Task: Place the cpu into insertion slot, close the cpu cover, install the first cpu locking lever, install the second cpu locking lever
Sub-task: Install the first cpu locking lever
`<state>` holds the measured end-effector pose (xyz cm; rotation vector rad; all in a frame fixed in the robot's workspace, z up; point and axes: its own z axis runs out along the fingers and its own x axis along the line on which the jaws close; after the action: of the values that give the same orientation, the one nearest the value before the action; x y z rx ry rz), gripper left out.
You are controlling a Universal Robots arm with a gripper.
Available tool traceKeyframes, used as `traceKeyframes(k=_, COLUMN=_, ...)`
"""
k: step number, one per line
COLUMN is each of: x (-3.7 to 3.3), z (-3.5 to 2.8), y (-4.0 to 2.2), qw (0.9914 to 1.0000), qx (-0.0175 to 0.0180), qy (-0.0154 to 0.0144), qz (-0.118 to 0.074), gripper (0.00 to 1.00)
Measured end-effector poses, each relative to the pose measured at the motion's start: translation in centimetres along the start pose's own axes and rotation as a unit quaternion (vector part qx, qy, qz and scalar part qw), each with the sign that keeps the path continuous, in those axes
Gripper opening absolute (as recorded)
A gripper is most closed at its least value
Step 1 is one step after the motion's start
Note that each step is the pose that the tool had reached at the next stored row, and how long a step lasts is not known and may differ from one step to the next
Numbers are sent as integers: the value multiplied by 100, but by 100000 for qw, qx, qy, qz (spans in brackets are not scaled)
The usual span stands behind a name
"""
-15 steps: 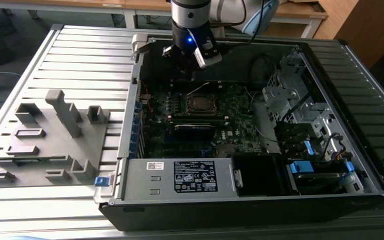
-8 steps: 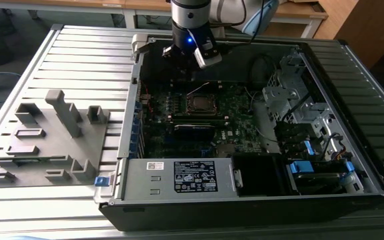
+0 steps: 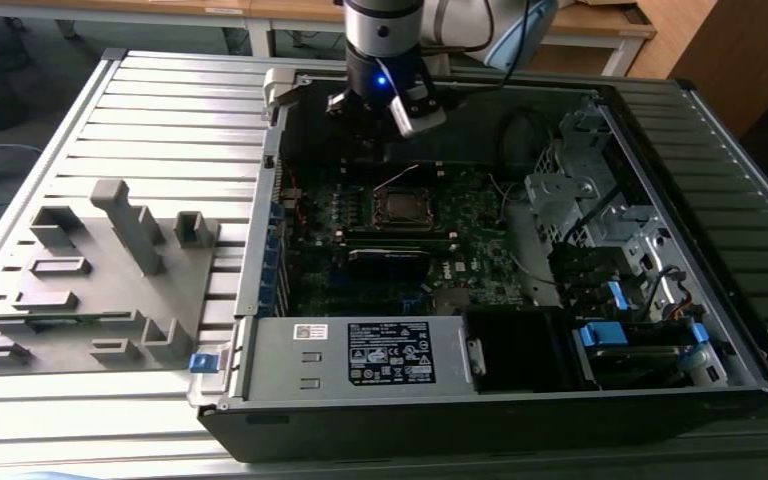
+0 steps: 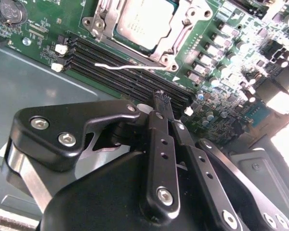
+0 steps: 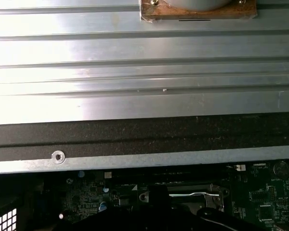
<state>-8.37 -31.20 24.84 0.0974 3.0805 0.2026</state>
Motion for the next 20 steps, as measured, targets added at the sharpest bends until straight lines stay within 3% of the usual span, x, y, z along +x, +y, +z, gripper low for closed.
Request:
traceKeyframes(k=1, x=-2, z=1, y=0, qw=100000, qx=-50, qy=8, qz=4, gripper=11)
traceKeyframes(k=3, x=-3, z=2, y=-2, qw=99995, qx=-970, qy=65, qz=55, gripper=11)
traceKeyframes(k=4, x=-4, z=2, y=-3, qw=99994, qx=-1123, qy=74, qz=60, gripper=11)
traceKeyframes(k=8, x=-24, z=4, y=-4, qw=99993, qx=-1170, qy=80, qz=62, gripper=11)
traceKeyframes(k=13, x=-141, z=16, y=1, qw=99995, qx=-965, qy=77, qz=50, gripper=11)
traceKeyframes(k=20, x=-168, z=65, y=-11, qw=99996, qx=-860, qy=77, qz=46, gripper=11)
